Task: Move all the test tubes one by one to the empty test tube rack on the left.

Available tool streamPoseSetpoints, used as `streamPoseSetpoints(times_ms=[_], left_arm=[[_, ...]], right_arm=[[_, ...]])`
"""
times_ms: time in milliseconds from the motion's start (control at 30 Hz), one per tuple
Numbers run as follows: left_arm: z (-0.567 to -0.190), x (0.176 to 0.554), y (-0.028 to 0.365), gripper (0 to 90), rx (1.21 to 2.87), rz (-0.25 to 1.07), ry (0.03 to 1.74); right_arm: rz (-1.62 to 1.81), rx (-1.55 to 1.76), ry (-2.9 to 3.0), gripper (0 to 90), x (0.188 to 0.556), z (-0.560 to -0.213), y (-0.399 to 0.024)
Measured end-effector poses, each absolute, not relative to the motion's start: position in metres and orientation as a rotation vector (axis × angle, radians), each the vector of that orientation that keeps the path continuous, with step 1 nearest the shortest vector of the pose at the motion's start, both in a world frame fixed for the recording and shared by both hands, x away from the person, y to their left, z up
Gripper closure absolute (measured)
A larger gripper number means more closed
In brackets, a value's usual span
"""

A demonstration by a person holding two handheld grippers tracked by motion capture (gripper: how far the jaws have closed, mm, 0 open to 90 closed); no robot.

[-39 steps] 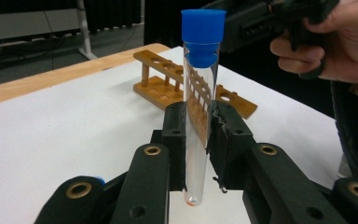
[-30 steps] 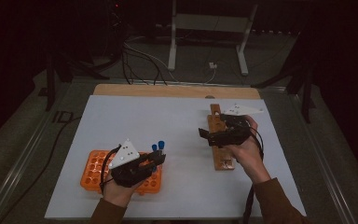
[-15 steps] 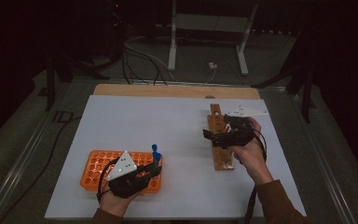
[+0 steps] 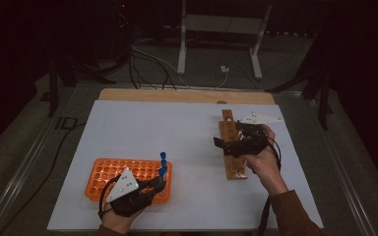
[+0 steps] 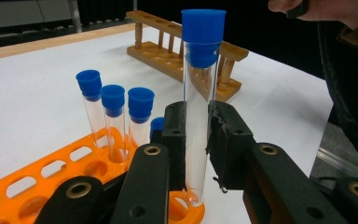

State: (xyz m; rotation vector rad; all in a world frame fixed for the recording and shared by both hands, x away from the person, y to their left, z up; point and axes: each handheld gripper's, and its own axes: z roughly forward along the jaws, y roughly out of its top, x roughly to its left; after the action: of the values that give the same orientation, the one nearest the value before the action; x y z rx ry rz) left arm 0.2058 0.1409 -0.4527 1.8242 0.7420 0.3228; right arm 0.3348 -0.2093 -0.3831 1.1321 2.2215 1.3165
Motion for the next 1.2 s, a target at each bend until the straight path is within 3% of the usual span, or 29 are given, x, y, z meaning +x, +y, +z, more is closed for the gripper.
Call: streamPoseSetpoints(times_ms=[667,1200], left_arm=[[-0.471,0.205,0.135,77.0,1.871,0.409,0.727],[-0.484,0.208,0.133,77.3,1.993,0.366,0.799]], right_arm=[[1.334,1.132,2.220,0.4,0.333,-0.386,-0.212],[1.327,1.138,2.235,0.5,0.331,-0.392,-0.215]])
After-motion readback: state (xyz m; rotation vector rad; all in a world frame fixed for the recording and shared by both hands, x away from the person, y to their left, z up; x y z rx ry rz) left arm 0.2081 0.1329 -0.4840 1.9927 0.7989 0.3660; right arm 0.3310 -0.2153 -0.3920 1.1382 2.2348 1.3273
